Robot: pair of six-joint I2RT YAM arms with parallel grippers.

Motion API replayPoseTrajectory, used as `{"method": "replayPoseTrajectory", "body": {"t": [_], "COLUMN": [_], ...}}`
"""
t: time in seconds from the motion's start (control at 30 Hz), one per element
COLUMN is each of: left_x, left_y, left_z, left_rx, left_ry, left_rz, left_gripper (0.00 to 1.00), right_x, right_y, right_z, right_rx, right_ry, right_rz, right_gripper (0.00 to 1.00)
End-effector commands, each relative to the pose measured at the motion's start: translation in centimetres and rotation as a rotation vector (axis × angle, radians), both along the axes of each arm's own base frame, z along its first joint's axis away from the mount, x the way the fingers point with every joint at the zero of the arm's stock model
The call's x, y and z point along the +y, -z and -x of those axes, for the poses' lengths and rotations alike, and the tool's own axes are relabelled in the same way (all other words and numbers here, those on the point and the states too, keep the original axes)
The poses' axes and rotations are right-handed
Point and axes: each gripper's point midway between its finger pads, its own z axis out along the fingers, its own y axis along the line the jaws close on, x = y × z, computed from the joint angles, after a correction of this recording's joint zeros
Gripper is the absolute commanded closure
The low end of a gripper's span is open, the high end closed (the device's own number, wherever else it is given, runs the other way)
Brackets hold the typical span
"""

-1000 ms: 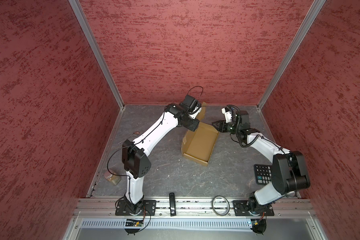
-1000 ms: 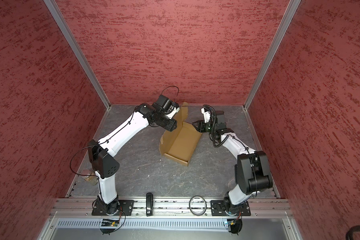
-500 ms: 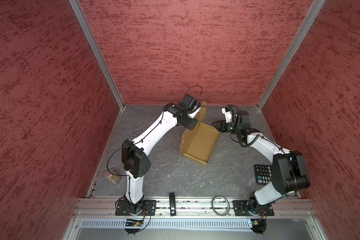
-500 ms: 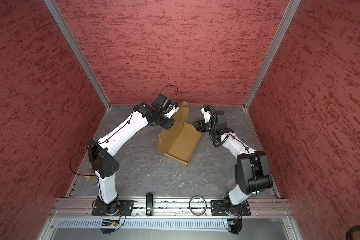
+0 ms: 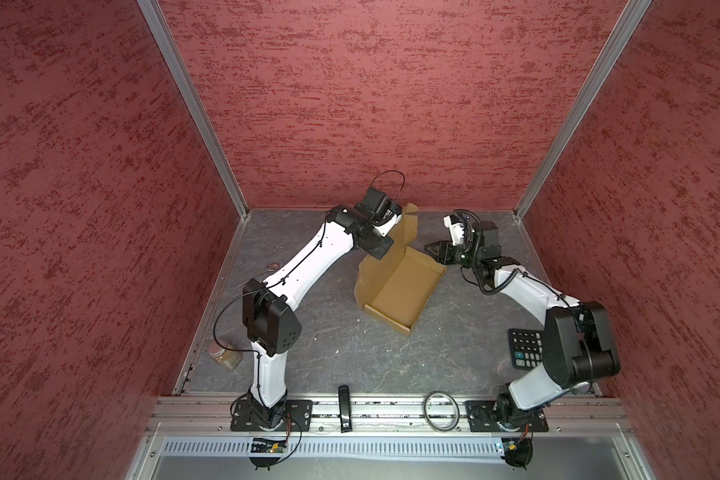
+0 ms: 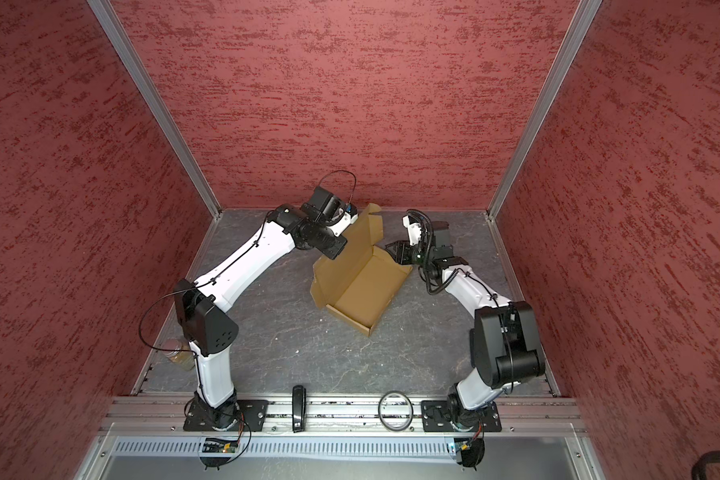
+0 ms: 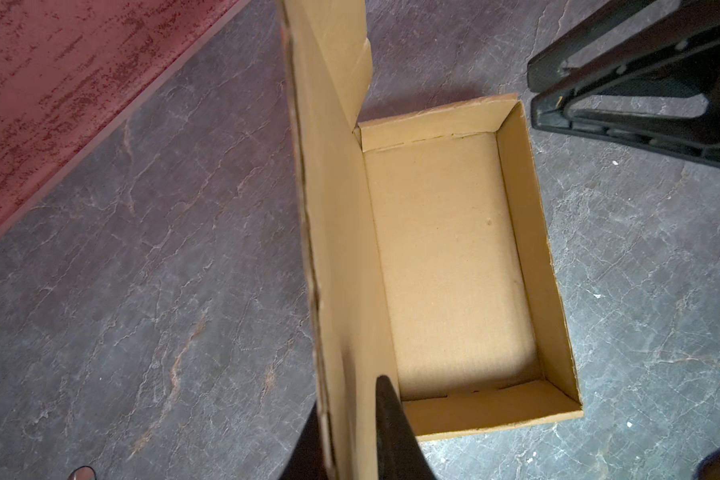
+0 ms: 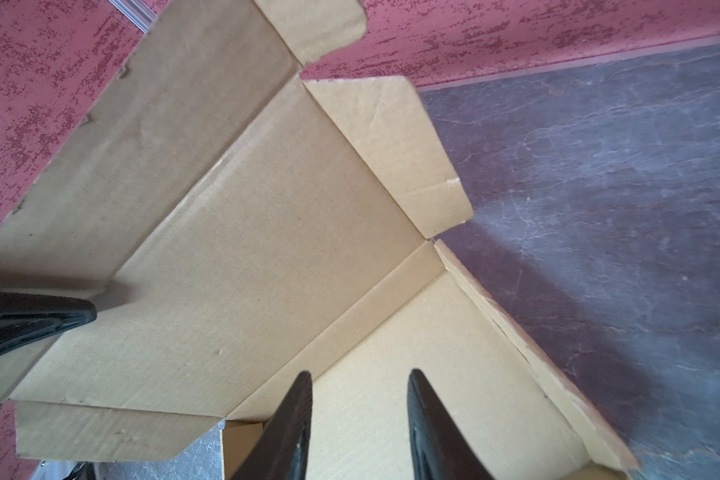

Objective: Fold the paper box

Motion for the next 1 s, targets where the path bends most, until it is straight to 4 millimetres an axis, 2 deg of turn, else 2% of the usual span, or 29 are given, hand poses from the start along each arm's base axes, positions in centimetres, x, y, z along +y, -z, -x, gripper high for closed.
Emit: {"method": "replayPoseTrajectory", "body": {"t": [0.0,0.33,0.57,0.7,0.97], "left_x": [0.3,0.2,0.3,0.6,0.3], "left_y": [-0.9,-1.7,-2.3,-2.2,-2.9], "left_z": [-0.5,-1.1,-1.8,-2.5,-2.9], "left_rx": [-0.047,-0.116,-0.166,-0.200,-0.308], "left_ry": [0.041,0.162,0.223,0.257,0.379], "left_rz": [0.003,-0.014,-0.027,-0.049,-0.019], "left_gripper": [0.83,0.88,0.94,0.97,1.00], "right_x": [-1.1,-3.6,-5.1,-5.9,-7.4], "right_y": [-2.2,-3.8,-3.2,-4.1,-3.4], "right_z": [-0.5,-0.2,0.1,0.6,1.7], "right_rx": [-0.051,-0.076,-0.058,-0.087,-0.095], "right_ry": [0.035,0.112,0.160,0.193,0.268], "right_rz": [0.010,0.031,0.057,0.071,0.100], "right_gripper": [0.61,0.61,0.61,0.61,0.60]}}
